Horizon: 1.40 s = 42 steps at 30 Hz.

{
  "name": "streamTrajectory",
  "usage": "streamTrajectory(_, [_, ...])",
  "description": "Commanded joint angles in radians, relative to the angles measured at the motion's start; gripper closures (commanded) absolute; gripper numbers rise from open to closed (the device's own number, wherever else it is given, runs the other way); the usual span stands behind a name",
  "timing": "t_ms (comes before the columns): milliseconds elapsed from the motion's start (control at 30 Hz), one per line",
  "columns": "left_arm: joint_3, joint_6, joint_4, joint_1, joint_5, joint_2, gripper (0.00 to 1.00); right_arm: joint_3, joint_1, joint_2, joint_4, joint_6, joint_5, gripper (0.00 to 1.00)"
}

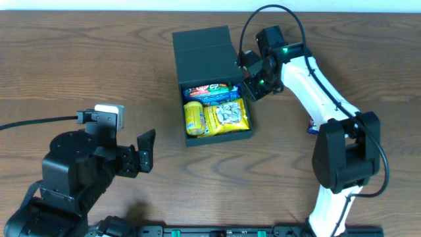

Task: Pack container
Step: 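Release the KitKat bar and lift the right gripper out of the box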

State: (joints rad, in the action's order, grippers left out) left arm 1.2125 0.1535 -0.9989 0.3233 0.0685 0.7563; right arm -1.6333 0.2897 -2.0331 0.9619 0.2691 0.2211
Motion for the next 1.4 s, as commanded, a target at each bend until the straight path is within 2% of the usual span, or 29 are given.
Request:
streamTrajectory(0, [0.023, 0.001, -0.003, -0.004, 0.003, -0.002, 0.05, 0.027, 0.031, -0.016, 0.002, -0.014, 0.091, 0.60])
streamTrajectory(100, [0.023, 0.001, -0.003, -0.004, 0.003, -0.002, 0.05, 0.027, 0.031, -0.016, 0.000, -0.014, 0.091, 0.60])
streamTrajectory(167, [0.023, 0.001, -0.003, -0.004, 0.003, -0.002, 0.05, 0.027, 0.031, -0.016, 0.003, -0.017, 0.089, 0.64])
streamTrajectory(267, [0.023, 0.001, -0.003, -0.004, 0.003, -0.002, 0.05, 0.026, 0.030, -0.014, 0.003, -0.098, 0.013, 0.67])
streamTrajectory(633, [0.023, 0.001, -0.003, -0.004, 0.003, -0.002, 0.05, 0.023, 0.033, 0.092, 0.000, -0.153, -0.003, 0.66])
streamTrajectory(867, [0.023, 0.001, -0.003, -0.004, 0.003, -0.002, 0.05, 0.025, 0.069, 0.096, -0.005, -0.153, 0.037, 0.67])
streamTrajectory(1033, [0.023, 0.001, -0.012, -0.004, 0.003, -0.002, 0.05, 0.027, 0.084, 0.075, -0.009, -0.198, -0.040, 0.66])
streamTrajectory(1367, [0.023, 0.001, -0.018, -0.004, 0.003, -0.002, 0.05, 0.027, 0.082, -0.026, -0.011, -0.243, -0.030, 0.66])
